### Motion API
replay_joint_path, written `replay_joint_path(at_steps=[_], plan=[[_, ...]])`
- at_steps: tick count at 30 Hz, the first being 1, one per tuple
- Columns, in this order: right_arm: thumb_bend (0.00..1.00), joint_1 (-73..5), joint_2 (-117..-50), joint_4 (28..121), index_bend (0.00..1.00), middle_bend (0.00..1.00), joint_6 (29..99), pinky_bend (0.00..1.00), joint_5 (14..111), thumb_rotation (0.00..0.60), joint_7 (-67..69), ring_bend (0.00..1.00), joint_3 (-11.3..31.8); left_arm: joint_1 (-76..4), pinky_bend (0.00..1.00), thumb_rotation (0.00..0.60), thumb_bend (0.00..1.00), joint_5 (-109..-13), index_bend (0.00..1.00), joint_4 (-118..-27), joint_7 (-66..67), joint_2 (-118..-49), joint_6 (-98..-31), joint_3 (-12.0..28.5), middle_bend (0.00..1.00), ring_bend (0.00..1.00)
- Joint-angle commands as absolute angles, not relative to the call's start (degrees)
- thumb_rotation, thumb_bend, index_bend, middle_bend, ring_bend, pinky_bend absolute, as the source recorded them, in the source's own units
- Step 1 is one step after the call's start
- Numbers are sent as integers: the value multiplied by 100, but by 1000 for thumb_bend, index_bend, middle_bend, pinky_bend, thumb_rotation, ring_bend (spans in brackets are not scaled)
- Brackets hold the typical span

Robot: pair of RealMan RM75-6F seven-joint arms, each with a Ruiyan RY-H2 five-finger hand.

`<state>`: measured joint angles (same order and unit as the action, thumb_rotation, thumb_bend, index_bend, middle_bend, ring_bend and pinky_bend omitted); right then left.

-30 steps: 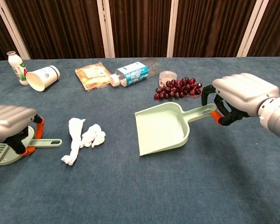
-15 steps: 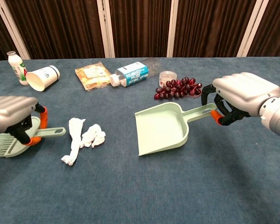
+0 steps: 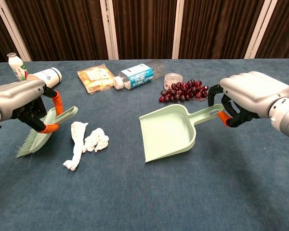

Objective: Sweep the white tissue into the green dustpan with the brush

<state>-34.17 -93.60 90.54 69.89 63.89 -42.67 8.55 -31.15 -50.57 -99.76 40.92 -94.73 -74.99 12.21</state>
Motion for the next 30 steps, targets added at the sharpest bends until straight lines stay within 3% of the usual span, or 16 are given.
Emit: replay_joint_path(at_steps=[1, 11, 30], plan=[[540, -3428, -9373, 9059, 662, 747, 6988, 813, 6379, 600, -4291, 742, 863, -3101, 1000, 600, 671, -4903, 802, -10179, 3995, -9496, -7522, 1300, 1000, 1000], [540, -3492, -9496, 9178, 662, 747, 7037, 813, 6233, 600, -4531, 742, 927, -3184, 1000, 600, 673, -4756, 803, -10306, 3652, -9763, -7528, 1500, 1000, 1000], [541, -3504, -9498, 9268, 662, 747, 7094, 813, 6200, 600, -4620, 742, 907, -3506, 1000, 600, 673, -5648, 801, -9611, 2782, -10818, -7631, 1626, 1000, 1000]])
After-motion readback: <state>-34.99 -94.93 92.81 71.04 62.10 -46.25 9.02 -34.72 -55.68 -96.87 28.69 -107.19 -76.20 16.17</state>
